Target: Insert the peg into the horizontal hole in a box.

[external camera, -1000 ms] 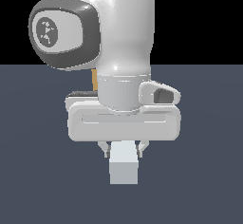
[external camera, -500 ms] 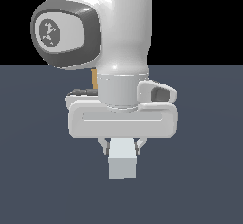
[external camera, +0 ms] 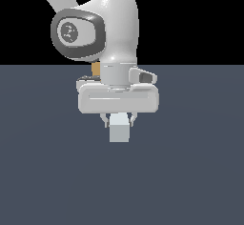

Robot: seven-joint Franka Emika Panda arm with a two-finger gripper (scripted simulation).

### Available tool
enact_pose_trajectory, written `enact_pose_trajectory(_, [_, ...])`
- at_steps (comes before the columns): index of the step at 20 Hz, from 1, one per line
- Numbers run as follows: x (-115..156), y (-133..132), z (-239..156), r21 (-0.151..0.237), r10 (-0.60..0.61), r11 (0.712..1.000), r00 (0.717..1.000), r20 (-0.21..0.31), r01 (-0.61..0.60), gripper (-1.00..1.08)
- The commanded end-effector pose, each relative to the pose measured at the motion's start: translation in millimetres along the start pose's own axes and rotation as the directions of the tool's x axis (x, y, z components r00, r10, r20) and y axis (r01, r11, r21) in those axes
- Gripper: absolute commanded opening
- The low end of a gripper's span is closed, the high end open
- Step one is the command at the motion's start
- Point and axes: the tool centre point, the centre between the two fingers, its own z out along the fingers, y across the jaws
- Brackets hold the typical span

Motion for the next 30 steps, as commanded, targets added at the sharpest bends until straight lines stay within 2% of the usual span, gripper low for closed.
enact_pose_trajectory(1, [33,-1,-8,-0.005,-0.016,1.0,1.0,0.0,0.015,-1.0])
enact_pose_trajectory(7, [93,-7,-20,-0.005,-0.041,0.999,0.999,0.0,0.041,-1.0])
enact_pose_trajectory(12, [118,-8,-25,-0.005,-0.051,0.999,0.999,0.0,0.051,-1.0])
enact_pose_trajectory(30, [124,-6,-26,-0.003,-0.054,0.999,0.999,0.0,0.054,-1.0])
